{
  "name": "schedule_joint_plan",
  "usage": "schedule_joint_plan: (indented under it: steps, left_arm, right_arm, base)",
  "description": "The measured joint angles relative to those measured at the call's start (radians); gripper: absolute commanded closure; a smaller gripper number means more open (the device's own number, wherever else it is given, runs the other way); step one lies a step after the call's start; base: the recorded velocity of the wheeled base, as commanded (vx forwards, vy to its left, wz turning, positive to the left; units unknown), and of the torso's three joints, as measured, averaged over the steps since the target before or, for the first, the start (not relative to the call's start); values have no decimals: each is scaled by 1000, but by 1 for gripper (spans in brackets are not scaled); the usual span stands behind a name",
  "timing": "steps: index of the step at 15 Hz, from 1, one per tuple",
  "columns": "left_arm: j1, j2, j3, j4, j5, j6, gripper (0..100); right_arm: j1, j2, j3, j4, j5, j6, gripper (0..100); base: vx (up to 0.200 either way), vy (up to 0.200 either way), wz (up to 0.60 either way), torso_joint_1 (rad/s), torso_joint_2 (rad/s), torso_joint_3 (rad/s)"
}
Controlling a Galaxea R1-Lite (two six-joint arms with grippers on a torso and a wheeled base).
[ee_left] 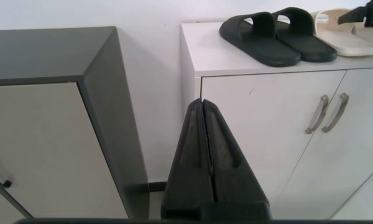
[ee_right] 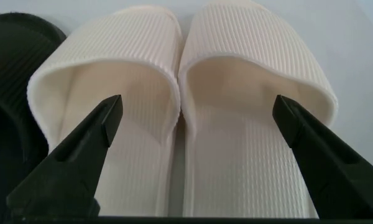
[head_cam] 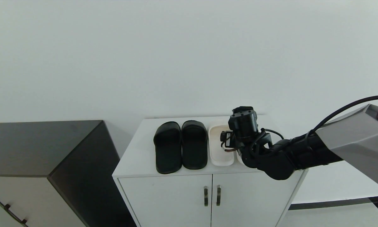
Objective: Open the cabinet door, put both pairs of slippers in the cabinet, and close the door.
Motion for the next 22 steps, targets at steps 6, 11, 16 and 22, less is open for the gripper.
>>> schedule_joint_plan:
  steps: [6,11,16,22]
  left_arm:
    - [0,0,0,0,-1,-1,100]
    - [0,0,0,0,0,-3,100]
    - [0,0,0,0,0,-3,100]
    - [0,0,0,0,0,0,100]
  right_arm:
    - [-33,91,-119,-3,22,-44,0]
    - [-50,125,-138,-64,27,-104,100]
    - [-43,91,-81,-70,23,-144,100]
    - [28,-195,206,-85,146,-191,100]
  base:
    - [0,0,0,0,0,0]
    - [0,0,0,0,0,0]
    - [0,0,0,0,0,0]
    - [0,0,0,0,0,0]
